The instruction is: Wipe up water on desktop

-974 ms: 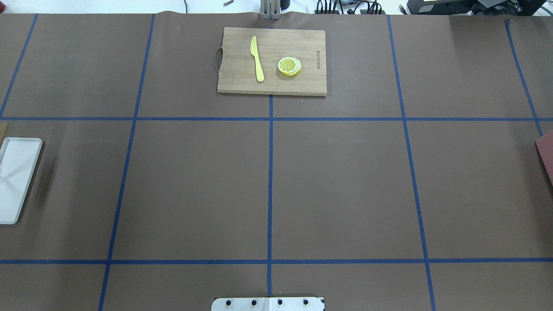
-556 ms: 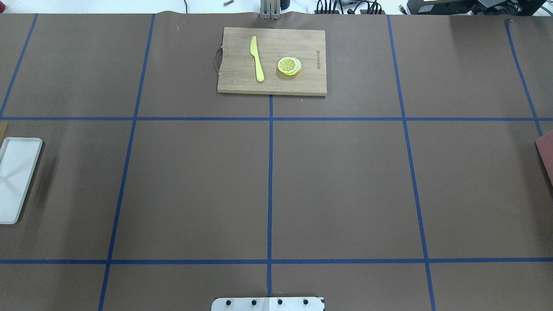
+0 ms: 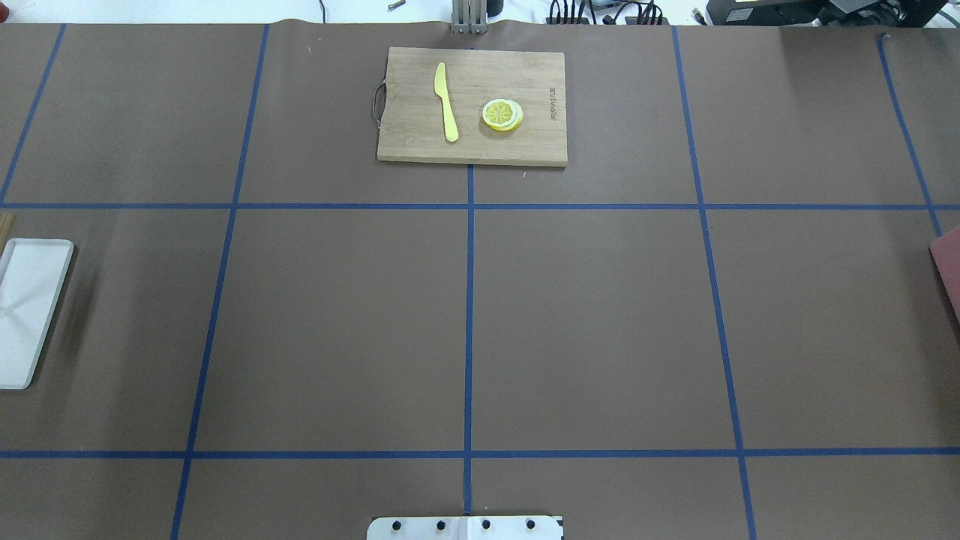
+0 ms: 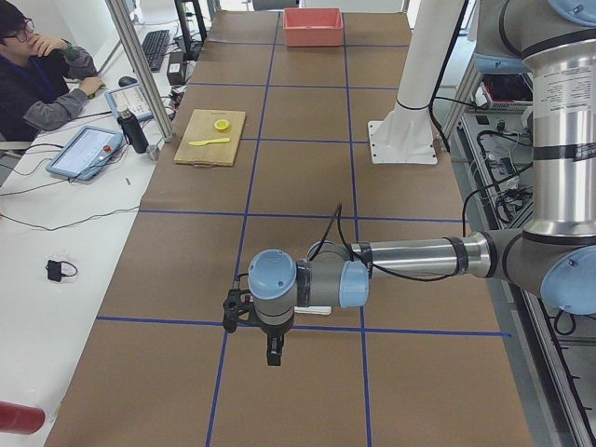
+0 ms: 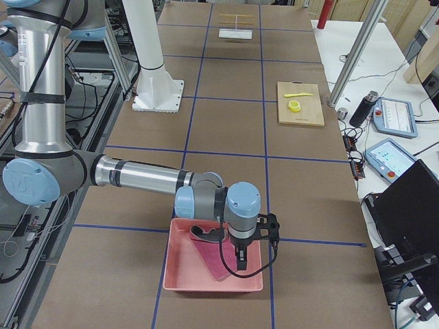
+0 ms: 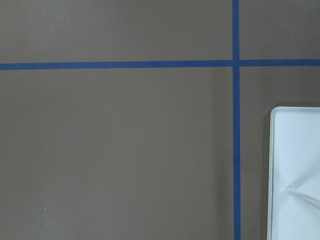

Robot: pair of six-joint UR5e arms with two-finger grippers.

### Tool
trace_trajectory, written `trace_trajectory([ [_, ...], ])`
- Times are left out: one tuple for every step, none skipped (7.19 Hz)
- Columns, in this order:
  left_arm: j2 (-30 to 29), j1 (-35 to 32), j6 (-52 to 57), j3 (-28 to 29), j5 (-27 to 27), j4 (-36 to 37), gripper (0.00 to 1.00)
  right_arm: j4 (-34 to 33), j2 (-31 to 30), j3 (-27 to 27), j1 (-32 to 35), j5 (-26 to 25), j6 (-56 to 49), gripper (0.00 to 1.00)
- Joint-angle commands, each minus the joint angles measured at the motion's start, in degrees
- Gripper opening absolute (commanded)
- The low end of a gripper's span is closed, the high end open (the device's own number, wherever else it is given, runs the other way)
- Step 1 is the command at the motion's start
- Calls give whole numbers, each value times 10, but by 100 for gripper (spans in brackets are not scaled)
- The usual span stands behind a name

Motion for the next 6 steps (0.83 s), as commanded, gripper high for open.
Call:
trace_trajectory([
  [2, -1, 0, 1, 0, 0, 99, 101, -28, -4, 0, -2, 0, 100],
  [4, 0, 1, 1, 0, 0, 99, 114, -33, -5, 0, -3, 4, 100],
  [4, 0, 2, 1, 0, 0, 99, 114, -34, -5, 0, -3, 5, 100],
  [4, 0, 2, 2, 0, 0, 99, 114, -34, -5, 0, -4, 5, 100],
  [4, -1, 2, 2, 0, 0, 99, 114, -38, -5, 0, -4, 5, 100],
  [4, 0, 2, 2, 0, 0, 99, 114, -37, -5, 0, -4, 5, 100],
])
